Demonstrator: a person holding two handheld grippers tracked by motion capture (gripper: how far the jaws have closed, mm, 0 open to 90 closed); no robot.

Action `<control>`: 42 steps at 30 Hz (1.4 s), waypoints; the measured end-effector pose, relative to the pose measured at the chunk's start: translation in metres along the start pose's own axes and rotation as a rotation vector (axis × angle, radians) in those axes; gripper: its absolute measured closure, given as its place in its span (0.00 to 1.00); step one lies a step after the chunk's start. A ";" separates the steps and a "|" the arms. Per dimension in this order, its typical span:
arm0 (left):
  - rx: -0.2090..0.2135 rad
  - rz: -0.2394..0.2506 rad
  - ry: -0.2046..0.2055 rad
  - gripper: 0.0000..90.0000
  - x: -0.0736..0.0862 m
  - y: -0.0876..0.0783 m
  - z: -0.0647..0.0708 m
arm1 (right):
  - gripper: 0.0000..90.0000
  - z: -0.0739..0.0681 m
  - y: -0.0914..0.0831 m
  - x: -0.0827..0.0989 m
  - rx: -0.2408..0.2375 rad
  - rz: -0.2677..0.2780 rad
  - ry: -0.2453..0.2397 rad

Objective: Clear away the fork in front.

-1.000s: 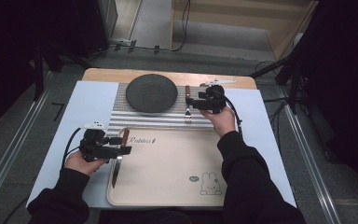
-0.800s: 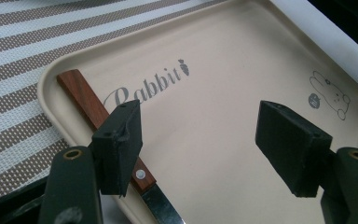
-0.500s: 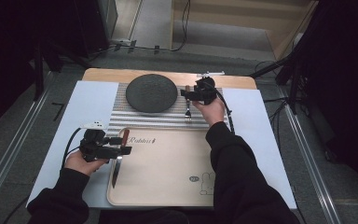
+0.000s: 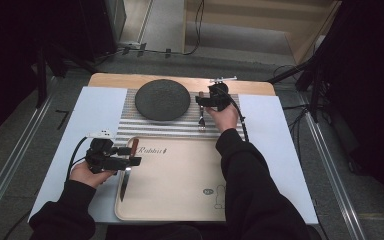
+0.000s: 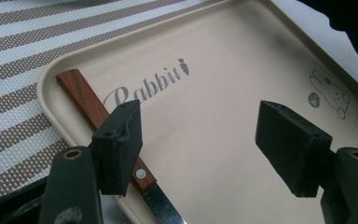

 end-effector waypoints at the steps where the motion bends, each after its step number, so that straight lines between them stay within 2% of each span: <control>1: 0.000 0.000 -0.001 0.35 0.000 0.000 0.000 | 0.34 0.001 0.001 0.001 0.008 -0.006 0.003; 11: -0.003 -0.003 0.002 0.35 0.000 0.000 -0.001 | 0.37 0.000 0.014 0.010 0.012 -0.071 0.017; 14: -0.003 -0.003 0.002 0.35 0.000 0.000 -0.001 | 0.38 0.000 0.015 0.012 0.011 -0.088 0.036; 19: -0.001 -0.003 0.002 0.35 0.001 0.001 0.000 | 0.41 0.000 0.020 0.017 0.021 -0.129 0.065; 23: 0.000 -0.004 0.002 0.35 0.001 0.001 0.000 | 0.44 0.003 0.025 0.023 0.045 -0.153 0.067; 26: -0.001 -0.004 0.003 0.35 0.001 0.001 0.000 | 0.49 0.002 0.028 0.026 0.061 -0.164 0.058; 31: -0.002 -0.007 0.003 0.35 0.001 0.001 0.000 | 0.65 0.002 0.028 0.027 0.119 -0.173 0.038; 36: -0.005 -0.011 0.004 0.35 0.001 0.001 -0.001 | 0.73 0.004 0.027 0.028 0.138 -0.179 0.060; 38: -0.005 -0.010 0.005 0.35 0.001 0.001 0.000 | 0.75 0.005 0.027 0.027 0.138 -0.186 0.084; 42: -0.004 -0.011 0.005 0.35 0.001 0.001 0.000 | 0.78 0.005 0.028 0.028 0.187 -0.183 0.070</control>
Point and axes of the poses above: each handheld gripper's, and its own axes: y roughly forward along the jaws, x roughly out of its underside, z roughly to its right, the point moved 10 cm from there along y, roughly forward along the jaws, and after that the axes turned 10 degrees about y, right-handed, at the moved point
